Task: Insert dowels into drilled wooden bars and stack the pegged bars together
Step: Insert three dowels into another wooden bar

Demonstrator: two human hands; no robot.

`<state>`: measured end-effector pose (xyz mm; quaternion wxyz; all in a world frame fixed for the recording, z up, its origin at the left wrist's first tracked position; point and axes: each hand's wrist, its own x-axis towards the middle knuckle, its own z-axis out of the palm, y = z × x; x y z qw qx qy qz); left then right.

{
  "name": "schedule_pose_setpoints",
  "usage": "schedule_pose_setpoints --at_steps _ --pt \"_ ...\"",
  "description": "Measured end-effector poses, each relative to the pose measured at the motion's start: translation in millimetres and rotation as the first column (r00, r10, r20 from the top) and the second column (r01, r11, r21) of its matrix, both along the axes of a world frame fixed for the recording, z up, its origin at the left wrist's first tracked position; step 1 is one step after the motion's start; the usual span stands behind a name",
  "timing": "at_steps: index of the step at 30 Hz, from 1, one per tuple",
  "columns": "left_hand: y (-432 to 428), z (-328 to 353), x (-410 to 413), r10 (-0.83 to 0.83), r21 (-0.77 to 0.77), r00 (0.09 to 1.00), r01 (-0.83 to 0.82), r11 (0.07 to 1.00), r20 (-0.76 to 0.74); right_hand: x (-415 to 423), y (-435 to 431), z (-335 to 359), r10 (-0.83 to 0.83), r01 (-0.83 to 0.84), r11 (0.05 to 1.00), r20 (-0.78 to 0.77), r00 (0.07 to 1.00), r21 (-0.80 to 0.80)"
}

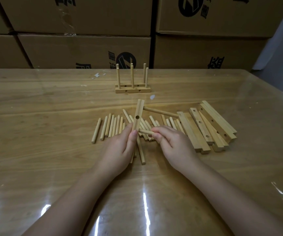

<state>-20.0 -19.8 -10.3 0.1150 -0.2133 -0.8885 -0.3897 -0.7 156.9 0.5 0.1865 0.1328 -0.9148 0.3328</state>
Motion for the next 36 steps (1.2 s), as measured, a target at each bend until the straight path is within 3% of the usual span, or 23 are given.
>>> schedule_pose_setpoints --at_steps 7,9,14,17,21,27,36 --pt "-4 0 -6 -0.012 0.194 0.996 -0.006 0.981 0.091 1 -2 -1 -0.018 0.032 0.99 -0.103 0.994 0.135" --pt "-3 1 -8 0.01 0.225 0.994 -0.034 0.974 0.106 0 0 -1 -0.057 0.063 0.997 -0.098 0.994 0.054" --pt "-6 -1 -11 0.015 0.264 0.992 -0.048 0.963 0.125 1 3 2 -0.055 0.058 0.936 0.02 0.998 -0.347" --pt "-6 -1 -11 -0.007 0.288 0.989 -0.036 0.957 0.146 0 3 3 -0.037 0.067 0.905 0.079 0.996 -0.42" --pt "-8 3 -11 -0.158 0.468 0.95 0.015 0.884 0.268 1 4 3 0.066 0.037 0.861 0.185 0.98 -0.507" --pt "-6 2 -12 -0.115 0.458 0.964 -0.008 0.889 0.24 5 -2 4 0.172 -0.092 0.878 0.13 0.977 -0.469" --pt "-6 4 -10 -0.125 0.396 0.957 0.011 0.918 0.263 4 0 2 0.105 -0.059 0.921 0.1 0.989 -0.385"
